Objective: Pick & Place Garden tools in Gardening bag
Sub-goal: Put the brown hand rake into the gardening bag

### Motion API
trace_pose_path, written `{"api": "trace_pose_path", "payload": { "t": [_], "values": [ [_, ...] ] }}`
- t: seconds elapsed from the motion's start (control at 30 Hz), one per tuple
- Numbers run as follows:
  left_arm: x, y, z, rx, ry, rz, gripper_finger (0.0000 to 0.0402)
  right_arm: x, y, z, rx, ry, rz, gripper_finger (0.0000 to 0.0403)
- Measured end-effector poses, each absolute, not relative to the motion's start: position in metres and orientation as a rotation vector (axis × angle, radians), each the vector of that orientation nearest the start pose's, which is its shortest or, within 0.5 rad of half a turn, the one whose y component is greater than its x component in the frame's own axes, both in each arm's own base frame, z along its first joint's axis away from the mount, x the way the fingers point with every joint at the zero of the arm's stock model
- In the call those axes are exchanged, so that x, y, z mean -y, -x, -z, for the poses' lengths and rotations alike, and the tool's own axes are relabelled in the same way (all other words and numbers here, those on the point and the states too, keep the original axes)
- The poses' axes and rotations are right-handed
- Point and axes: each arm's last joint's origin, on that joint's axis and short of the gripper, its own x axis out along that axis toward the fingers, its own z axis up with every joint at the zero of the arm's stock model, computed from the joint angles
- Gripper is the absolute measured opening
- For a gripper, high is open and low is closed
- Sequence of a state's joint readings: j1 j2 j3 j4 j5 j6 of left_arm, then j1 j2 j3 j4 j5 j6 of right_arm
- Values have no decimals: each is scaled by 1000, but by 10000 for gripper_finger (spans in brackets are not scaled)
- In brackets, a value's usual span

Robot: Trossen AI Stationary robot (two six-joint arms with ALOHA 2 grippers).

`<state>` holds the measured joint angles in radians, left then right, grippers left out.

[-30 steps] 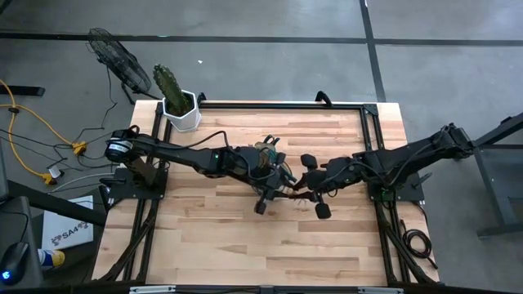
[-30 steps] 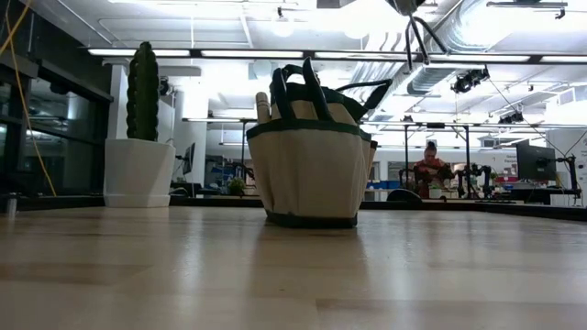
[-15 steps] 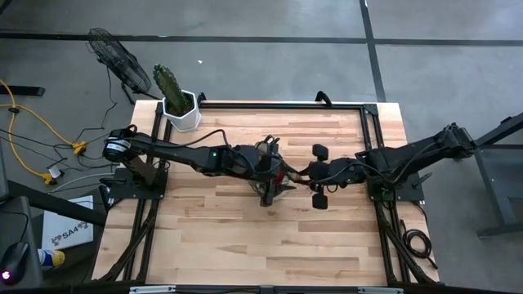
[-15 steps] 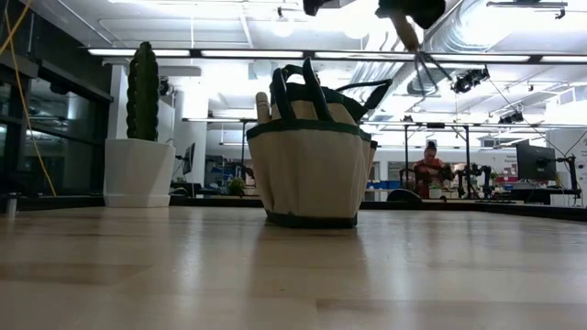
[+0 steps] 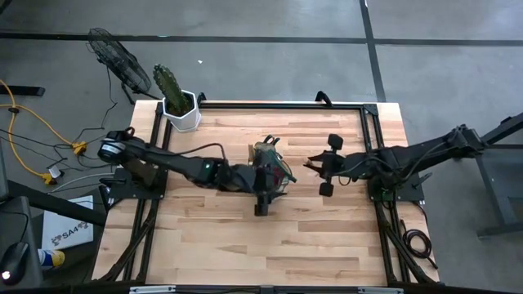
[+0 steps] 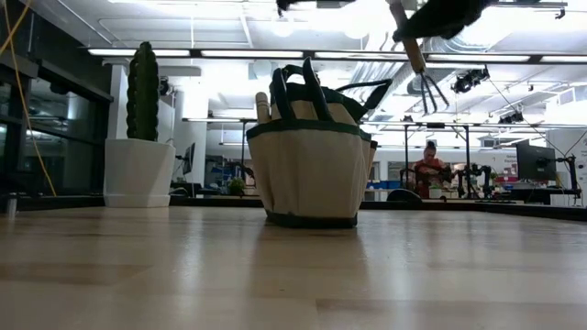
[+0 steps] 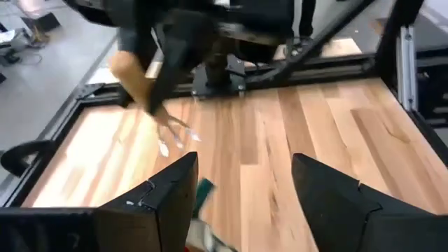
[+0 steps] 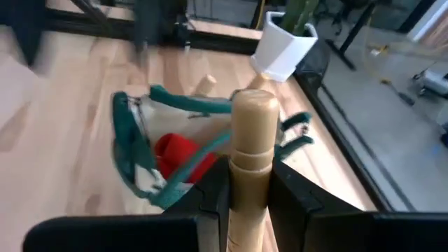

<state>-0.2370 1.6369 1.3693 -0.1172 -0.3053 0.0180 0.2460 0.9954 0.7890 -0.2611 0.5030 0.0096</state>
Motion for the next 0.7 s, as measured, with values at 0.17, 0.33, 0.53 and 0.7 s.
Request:
{"api": "trace_pose_path", "payload": {
  "t": [0.17,0.33,0.53,0.7],
  "values": [
    [94,-356,-328,-411,-148,-58,225,-31,-195,-279,-332,184,240,58],
    [97,-347,-325,-439,-148,-74,225,-23,-192,-270,-223,159,168,58],
    [92,-334,-302,-486,-106,-112,225,-12,-195,-256,-181,159,182,58],
    [86,-316,-292,-404,-41,-131,225,-3,-199,-257,-126,152,180,58]
  ]
}}
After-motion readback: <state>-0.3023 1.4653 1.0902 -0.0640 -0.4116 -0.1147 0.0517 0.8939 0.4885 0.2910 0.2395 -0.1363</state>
